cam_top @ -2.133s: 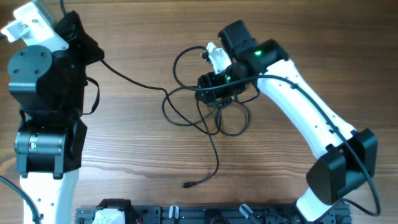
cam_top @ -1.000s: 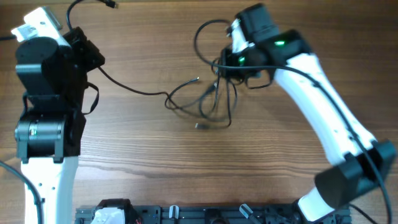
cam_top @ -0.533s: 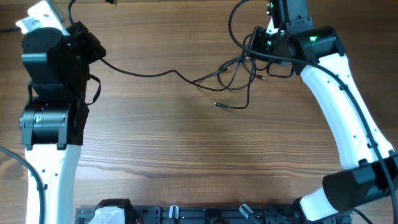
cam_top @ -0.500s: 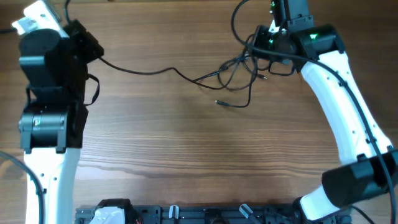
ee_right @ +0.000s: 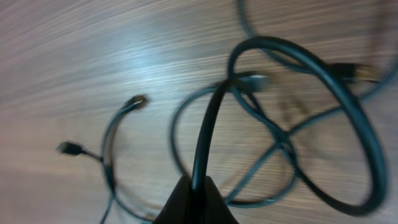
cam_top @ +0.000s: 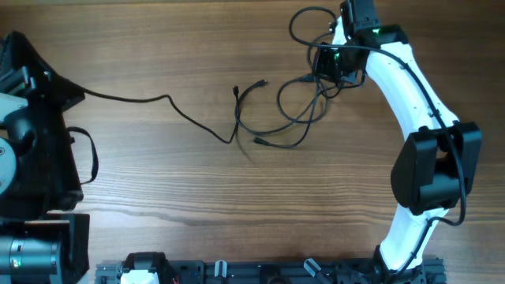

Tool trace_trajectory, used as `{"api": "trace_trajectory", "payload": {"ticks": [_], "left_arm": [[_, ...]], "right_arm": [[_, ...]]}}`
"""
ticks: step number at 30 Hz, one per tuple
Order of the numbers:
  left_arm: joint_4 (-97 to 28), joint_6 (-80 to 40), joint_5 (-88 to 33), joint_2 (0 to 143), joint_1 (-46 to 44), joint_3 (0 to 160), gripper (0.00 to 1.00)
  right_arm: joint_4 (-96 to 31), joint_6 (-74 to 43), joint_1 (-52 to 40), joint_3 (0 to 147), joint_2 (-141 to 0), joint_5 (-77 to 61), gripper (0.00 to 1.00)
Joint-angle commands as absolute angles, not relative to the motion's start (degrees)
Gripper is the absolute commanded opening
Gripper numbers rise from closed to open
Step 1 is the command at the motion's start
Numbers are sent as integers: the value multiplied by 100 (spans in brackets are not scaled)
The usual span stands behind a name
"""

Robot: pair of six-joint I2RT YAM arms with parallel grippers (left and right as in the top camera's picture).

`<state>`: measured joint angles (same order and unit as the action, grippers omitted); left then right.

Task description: Untangle cables

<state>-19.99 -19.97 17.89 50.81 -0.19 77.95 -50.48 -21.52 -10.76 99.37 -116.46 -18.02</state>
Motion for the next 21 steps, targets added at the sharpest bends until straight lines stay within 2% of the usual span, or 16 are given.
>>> {"api": "trace_trajectory", "payload": {"ticks": [1,4,6,8,10,11,21], "left_arm": [[-2071,-2324,1201,5133,27,7876,4],[-2265,-2324,506,5137,27,7876,4],[-2832,-2322,325,5153,27,7876,4],[-3691,-2318,349,5282,27,7876,4],[-4189,-2314,392,5468,27,7876,4],[-4338,-2316,445,5548,27,7876,4],[-4427,-2316,475,6053,27,7876,4]], "right_arm": [[-4965,-1643,-1433,10007,-11668,-2517,4],[-4947,-1629,-1743,10007,-11668,-2512,4],[-4901,-1914,-1896,10007,-11668,-2226,7],[-4943,-2270,-1953,10007,-11668,-1868,31],[-5054,-2255,-1953,10007,-11668,-1876,70],[-5113,-2239,-1953,10007,-11662,-1911,74],[-6110,-1920,-1955,10018,-10412,-2102,77]]}}
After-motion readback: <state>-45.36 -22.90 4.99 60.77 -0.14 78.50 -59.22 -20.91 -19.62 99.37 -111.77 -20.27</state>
